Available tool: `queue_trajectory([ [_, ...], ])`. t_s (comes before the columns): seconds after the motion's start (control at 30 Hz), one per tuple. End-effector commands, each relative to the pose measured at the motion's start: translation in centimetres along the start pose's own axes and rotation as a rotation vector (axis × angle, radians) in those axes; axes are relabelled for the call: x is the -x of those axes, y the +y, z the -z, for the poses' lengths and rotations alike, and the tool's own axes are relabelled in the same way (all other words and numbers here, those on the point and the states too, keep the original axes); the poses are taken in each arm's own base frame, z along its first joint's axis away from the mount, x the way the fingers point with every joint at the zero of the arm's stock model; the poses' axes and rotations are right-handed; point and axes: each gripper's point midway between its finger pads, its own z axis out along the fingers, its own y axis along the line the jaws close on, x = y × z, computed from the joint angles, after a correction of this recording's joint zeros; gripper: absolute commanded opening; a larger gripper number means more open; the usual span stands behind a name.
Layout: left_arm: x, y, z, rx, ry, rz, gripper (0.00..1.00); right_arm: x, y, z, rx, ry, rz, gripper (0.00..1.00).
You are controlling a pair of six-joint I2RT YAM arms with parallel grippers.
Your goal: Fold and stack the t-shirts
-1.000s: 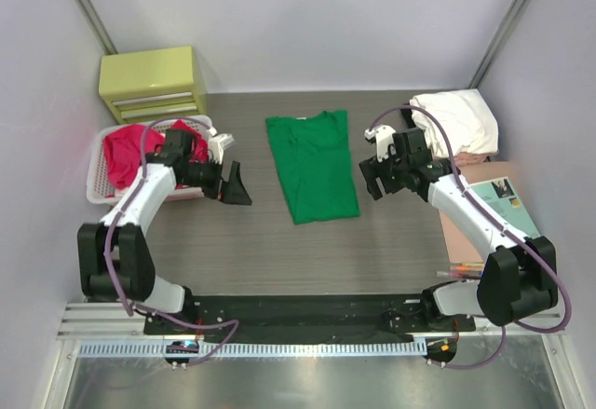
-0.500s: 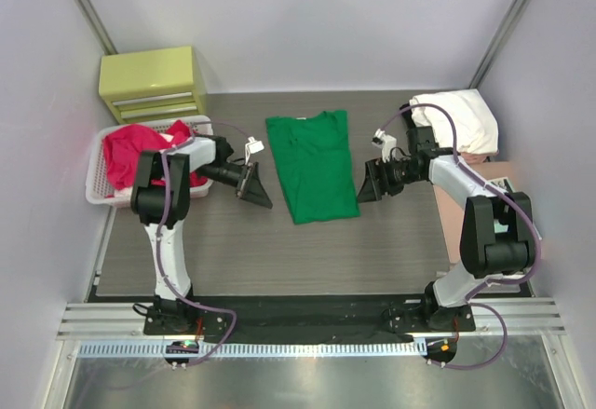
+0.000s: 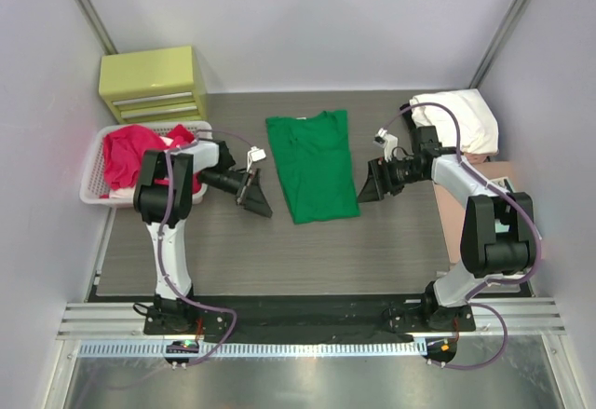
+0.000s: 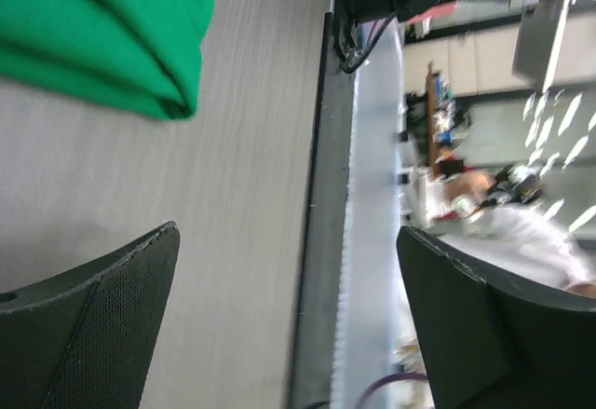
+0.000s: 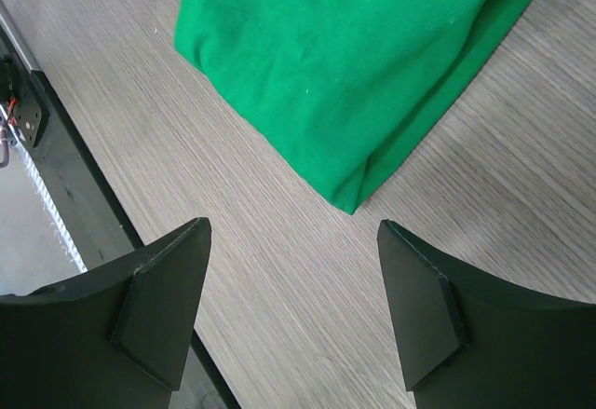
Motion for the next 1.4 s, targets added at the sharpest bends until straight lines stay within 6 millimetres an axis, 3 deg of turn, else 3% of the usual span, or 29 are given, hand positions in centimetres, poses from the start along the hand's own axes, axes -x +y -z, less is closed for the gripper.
queue_trajectory([
  [0.0,-1.1,-0.6,0.8,0.156,0.012,0.212,1.00,1.8,0.9,1.0,0.016,-0.056,0.073,0.78],
  [0.03,-1.7,0.2,0.1,0.291,0.067,0.166,1.00,1.7,1.0,0.9,0.019,-0.053,0.071,0.78],
  [0.13,-1.5,-1.0,-1.5,0.406,0.119,0.031,1.00,1.8,1.1,1.2,0.007,-0.060,0.082,0.77],
  [0.27,-1.2,1.2,0.0,0.635,0.121,0.003,1.00,1.6,0.9,1.6,-0.031,-0.066,0.100,0.78],
  [0.43,-1.6,3.2,0.3,0.761,0.134,-0.001,1.00,2.3,0.0,2.4,-0.133,-0.107,0.152,0.75],
  [0.67,-0.2,6.0,4.0,1.047,0.089,-0.068,1.00,3.3,-5.3,4.8,-0.526,-0.156,0.203,0.75],
  [0.8,1.3,6.0,5.2,1.116,0.032,-0.161,1.00,2.4,-4.9,3.2,-0.445,-0.119,0.204,0.75],
  [0.87,2.6,6.0,6.4,1.179,0.004,-0.214,1.00,2.9,-5.1,3.4,-0.470,-0.145,0.212,0.75],
  [0.97,4.4,4.0,6.9,1.186,-0.047,-0.293,1.00,3.6,-4.7,5.3,-0.550,-0.207,0.273,0.73],
  [1.0,5.2,3.1,7.2,1.198,-0.076,-0.326,1.00,4.7,-3.2,6.7,-0.575,-0.265,0.331,0.66],
  [1.03,6.3,1.6,7.9,1.218,-0.126,-0.367,1.00,5.3,-3.0,7.5,-0.624,-0.297,0.358,0.38],
  [1.1,8.1,-0.6,8.7,1.238,-0.194,-0.432,1.00,5.6,-1.4,8.0,-0.631,-0.312,0.421,0.29],
  [1.13,9.1,-2.7,9.6,1.254,-0.253,-0.486,1.00,5.6,-1.0,8.0,-0.626,-0.314,0.430,0.28],
  [1.17,9.9,-3.8,10.7,1.298,-0.291,-0.521,1.00,5.5,-0.5,7.7,-0.607,-0.306,0.442,0.28],
  [1.2,10.4,-4.8,11.5,1.330,-0.324,-0.545,1.00,5.3,0.3,6.9,-0.579,-0.279,0.459,0.38],
  [1.3,11.7,-7.6,15.1,1.488,-0.400,-0.606,1.00,5.4,0.3,4.3,-0.556,-0.210,0.450,0.57],
  [1.33,11.9,-8.0,15.9,1.522,-0.415,-0.609,1.00,5.0,0.3,2.2,-0.533,-0.160,0.453,0.52],
  [1.37,12.3,-8.8,17.2,1.550,-0.445,-0.611,1.00,6.1,0.5,1.6,-0.537,-0.160,0.457,0.34],
])
